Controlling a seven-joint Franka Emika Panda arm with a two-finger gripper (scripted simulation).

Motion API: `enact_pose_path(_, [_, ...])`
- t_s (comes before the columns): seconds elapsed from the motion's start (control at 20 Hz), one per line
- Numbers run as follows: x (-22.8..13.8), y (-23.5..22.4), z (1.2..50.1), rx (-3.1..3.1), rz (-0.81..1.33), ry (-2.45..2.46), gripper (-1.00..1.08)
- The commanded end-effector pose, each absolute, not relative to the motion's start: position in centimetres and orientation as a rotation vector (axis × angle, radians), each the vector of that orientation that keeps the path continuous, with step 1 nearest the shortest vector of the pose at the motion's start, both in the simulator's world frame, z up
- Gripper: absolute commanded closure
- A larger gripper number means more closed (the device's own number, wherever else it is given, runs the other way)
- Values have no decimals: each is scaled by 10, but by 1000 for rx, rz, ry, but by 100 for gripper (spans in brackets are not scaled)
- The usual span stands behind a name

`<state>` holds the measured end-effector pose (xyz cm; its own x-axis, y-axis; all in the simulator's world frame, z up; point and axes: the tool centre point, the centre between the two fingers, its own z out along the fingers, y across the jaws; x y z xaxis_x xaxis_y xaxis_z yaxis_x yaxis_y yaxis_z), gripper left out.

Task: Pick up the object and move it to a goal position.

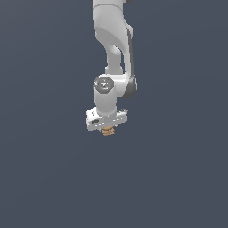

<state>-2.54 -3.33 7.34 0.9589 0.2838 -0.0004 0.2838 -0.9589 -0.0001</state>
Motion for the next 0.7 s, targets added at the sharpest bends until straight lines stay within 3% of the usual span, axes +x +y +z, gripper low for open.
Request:
enact_pose_path(0.0, [-36, -35, 86, -3109, -1, -450, 108])
enact_pose_path(0.65, [-102, -46, 169, -3109, 0, -451, 108])
